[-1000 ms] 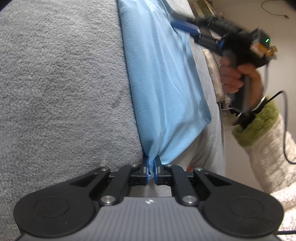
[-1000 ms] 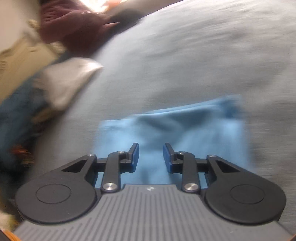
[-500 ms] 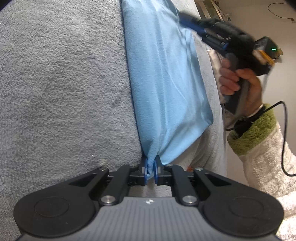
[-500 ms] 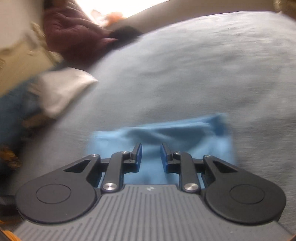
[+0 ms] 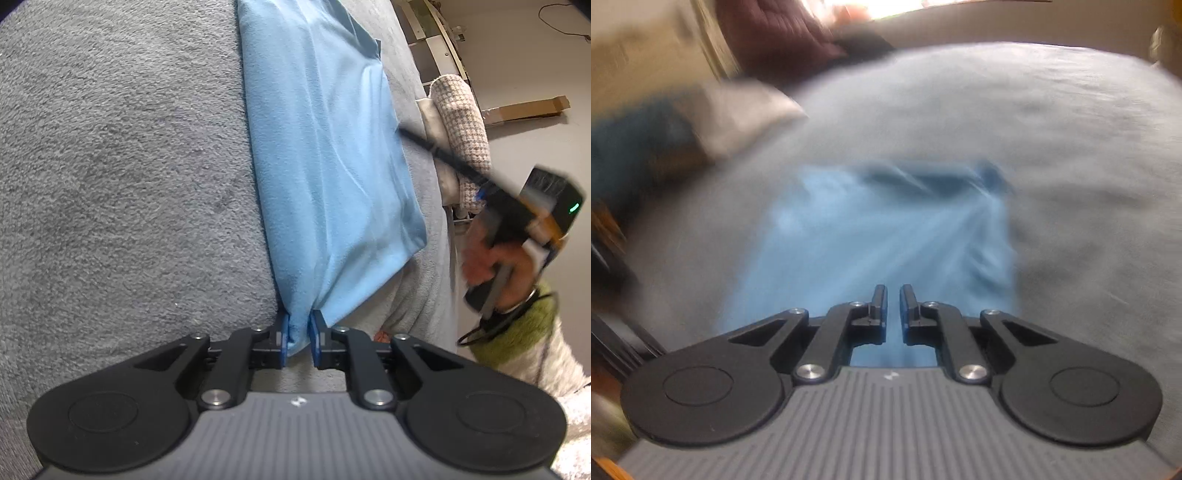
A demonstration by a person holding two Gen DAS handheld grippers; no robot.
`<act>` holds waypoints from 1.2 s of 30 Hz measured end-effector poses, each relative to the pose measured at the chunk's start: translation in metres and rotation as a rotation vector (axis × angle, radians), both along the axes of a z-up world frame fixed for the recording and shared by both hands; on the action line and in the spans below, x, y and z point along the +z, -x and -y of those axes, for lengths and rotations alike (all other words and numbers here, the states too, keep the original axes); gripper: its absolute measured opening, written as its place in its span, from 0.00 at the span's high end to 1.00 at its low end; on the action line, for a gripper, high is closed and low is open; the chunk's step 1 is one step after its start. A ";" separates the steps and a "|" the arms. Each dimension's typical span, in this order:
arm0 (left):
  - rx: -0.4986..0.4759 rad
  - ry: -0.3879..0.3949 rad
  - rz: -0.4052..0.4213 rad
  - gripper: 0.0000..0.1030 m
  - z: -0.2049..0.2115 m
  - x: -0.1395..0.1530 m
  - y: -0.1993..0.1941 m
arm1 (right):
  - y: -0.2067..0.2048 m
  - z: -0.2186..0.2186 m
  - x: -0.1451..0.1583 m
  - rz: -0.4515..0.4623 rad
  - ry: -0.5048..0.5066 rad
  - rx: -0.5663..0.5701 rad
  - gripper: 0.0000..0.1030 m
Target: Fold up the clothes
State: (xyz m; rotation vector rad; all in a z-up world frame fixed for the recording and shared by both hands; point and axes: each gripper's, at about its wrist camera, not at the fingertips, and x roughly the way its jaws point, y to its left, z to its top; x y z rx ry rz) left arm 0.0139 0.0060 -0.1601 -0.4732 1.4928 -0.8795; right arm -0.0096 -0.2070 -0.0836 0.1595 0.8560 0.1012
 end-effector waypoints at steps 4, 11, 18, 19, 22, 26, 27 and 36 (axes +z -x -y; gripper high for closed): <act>-0.015 0.003 0.020 0.69 0.015 0.010 0.002 | 0.026 0.022 -0.002 -0.014 0.083 -0.203 0.90; -0.038 -0.029 0.049 0.65 0.056 -0.009 -0.025 | 0.055 -0.029 0.018 0.106 0.014 0.097 0.92; -0.083 -0.075 0.089 0.64 -0.037 -0.001 0.026 | 0.102 -0.012 -0.013 -0.027 0.048 0.022 0.94; -0.086 -0.079 0.091 0.64 -0.033 0.000 0.025 | 0.111 -0.007 -0.010 -0.031 0.024 -0.011 0.94; -0.096 -0.089 0.095 0.62 -0.032 0.003 0.026 | 0.117 -0.020 0.003 0.003 0.065 0.019 0.91; -0.114 -0.103 0.115 0.56 -0.033 0.011 0.031 | 0.096 -0.050 0.010 0.082 0.029 0.164 0.91; -0.118 -0.111 0.121 0.56 -0.033 0.013 0.032 | 0.088 -0.061 0.008 0.096 0.002 0.223 0.91; -0.102 -0.205 0.225 0.54 -0.038 0.034 0.032 | 0.084 -0.070 -0.029 -0.032 -0.036 0.326 0.92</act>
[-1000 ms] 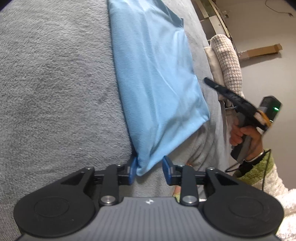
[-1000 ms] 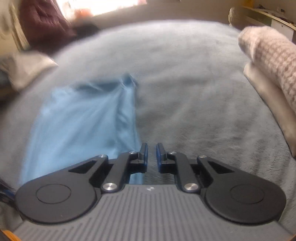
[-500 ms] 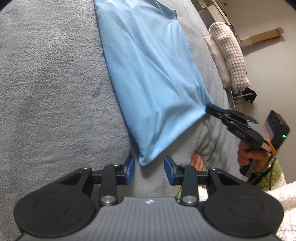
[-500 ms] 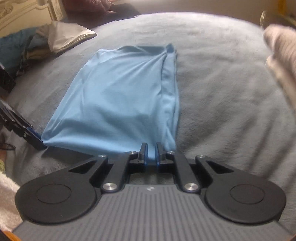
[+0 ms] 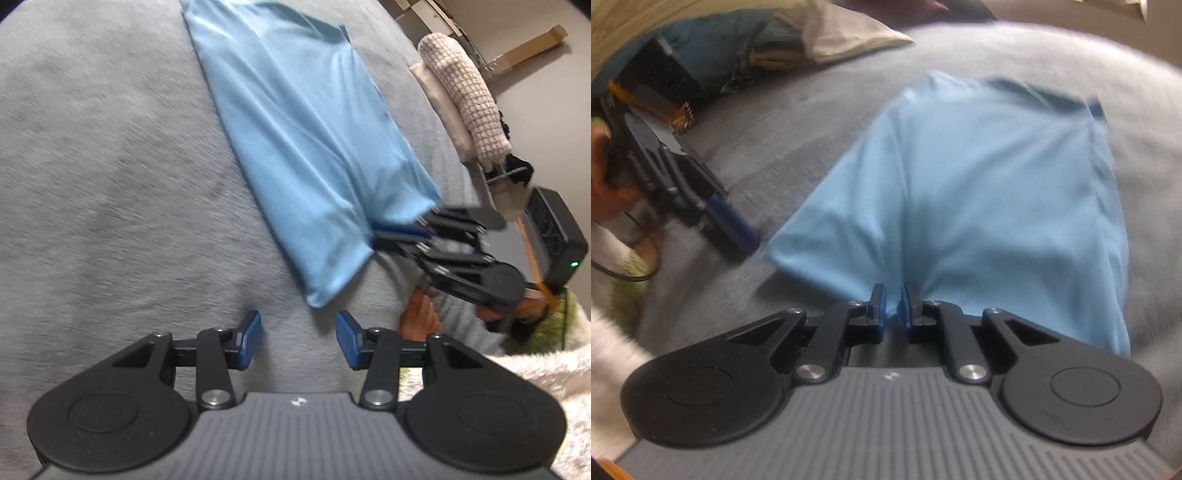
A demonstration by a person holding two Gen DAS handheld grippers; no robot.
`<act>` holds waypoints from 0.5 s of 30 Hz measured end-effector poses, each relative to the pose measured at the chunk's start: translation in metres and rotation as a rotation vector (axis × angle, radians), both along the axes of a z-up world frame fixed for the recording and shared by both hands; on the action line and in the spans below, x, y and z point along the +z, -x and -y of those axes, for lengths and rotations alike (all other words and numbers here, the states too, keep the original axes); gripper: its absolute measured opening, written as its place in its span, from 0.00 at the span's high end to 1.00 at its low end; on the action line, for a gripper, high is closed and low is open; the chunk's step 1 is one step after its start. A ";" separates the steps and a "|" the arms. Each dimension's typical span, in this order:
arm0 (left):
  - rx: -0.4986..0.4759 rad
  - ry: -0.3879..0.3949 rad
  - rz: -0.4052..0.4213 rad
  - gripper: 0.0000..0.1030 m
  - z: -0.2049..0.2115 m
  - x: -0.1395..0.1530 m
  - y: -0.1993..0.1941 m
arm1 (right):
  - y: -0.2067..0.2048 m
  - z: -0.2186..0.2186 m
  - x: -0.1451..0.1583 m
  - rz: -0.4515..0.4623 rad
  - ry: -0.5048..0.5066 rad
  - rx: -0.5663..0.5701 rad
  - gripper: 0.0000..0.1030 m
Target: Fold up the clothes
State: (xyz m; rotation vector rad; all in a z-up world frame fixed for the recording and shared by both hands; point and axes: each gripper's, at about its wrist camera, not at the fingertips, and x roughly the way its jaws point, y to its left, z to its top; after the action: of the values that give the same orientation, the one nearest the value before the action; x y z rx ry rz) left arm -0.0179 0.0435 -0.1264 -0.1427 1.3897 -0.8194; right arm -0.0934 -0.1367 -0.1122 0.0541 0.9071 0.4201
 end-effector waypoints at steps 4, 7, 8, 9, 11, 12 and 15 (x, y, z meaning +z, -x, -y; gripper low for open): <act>0.031 -0.002 0.003 0.54 -0.019 0.008 -0.004 | 0.012 0.002 0.017 0.009 0.015 -0.008 0.91; 0.030 -0.011 0.029 0.54 -0.018 0.013 -0.007 | 0.003 -0.011 0.032 0.099 -0.063 0.037 0.91; 0.028 -0.019 0.044 0.54 -0.018 0.015 -0.007 | -0.003 -0.017 0.034 0.121 -0.078 0.054 0.91; 0.027 -0.028 0.060 0.54 -0.018 0.018 -0.006 | -0.010 -0.025 0.032 0.127 -0.086 0.074 0.91; 0.025 -0.053 0.096 0.54 -0.020 0.022 -0.004 | -0.024 -0.037 0.018 0.103 -0.084 0.111 0.90; 0.025 -0.067 0.113 0.54 -0.022 0.024 -0.003 | -0.031 -0.043 0.011 0.091 -0.082 0.130 0.90; 0.046 -0.099 0.169 0.54 -0.030 0.028 -0.004 | -0.027 -0.049 -0.007 0.020 -0.122 0.188 0.90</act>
State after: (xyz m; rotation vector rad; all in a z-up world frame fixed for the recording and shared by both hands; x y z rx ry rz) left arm -0.0140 0.0738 -0.0982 -0.0281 1.2601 -0.7065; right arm -0.0660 -0.0876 -0.1195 0.0763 0.8697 0.6503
